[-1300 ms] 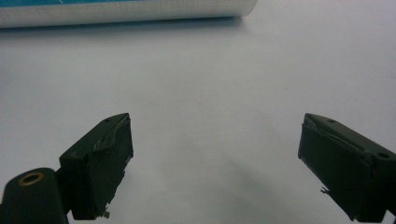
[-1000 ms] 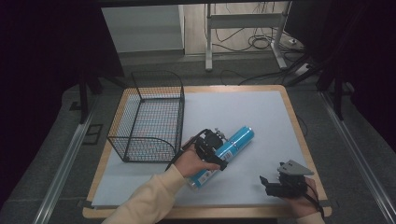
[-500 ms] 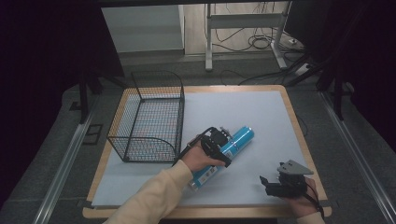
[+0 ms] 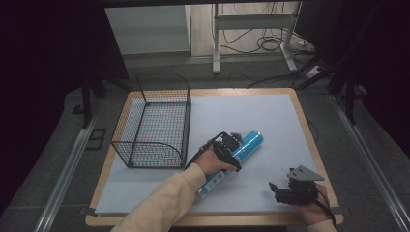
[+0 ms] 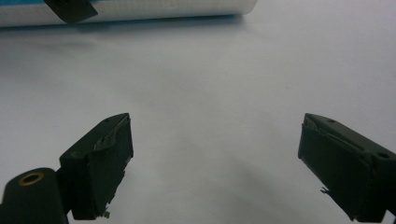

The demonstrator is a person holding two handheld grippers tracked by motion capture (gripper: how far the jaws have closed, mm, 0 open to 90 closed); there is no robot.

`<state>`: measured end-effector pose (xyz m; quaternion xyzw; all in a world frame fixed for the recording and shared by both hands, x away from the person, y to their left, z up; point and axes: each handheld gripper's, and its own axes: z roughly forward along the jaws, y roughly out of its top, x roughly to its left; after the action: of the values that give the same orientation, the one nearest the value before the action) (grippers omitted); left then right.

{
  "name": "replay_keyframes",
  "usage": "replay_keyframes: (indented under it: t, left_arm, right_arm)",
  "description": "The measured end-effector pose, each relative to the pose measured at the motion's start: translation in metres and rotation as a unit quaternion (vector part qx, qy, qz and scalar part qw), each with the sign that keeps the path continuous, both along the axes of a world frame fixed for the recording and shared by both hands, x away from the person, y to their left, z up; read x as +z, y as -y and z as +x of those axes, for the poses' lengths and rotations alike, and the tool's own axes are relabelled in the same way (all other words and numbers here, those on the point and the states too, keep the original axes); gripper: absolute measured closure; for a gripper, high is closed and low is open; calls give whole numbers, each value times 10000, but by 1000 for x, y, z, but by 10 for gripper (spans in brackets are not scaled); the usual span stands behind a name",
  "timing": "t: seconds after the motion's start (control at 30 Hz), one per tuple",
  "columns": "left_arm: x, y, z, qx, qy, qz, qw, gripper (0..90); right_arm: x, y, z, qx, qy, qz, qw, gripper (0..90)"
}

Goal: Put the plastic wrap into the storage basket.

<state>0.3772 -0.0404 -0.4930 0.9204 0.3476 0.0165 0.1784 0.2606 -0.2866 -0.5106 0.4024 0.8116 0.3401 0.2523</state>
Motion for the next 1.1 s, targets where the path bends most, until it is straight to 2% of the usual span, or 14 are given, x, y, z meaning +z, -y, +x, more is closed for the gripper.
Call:
replay_keyframes:
  t: [0.17,0.37,0.47,0.67,0.83,1.1]
  left_arm:
    - [-4,3,1,46,-8,119,9999,236]
    - [-5,5,1,41,-106,142,9998,293]
    - [-5,5,2,49,-127,135,9998,299]
    - [-4,3,6,114,-316,62,9994,307]
    - [-2,4,8,81,-302,169,9994,309]
    - [9,2,8,-23,-276,133,9995,309]
  right_arm:
    - [0,0,0,2,12,3,10000,106]
    - [0,0,0,3,8,0,10000,106]
    - [0,0,0,2,7,-7,10000,107]
    - [0,0,0,-30,5,-11,10000,108]
    - [1,0,0,-30,45,7,10000,109]
    - [1,1,0,-43,52,8,10000,110]
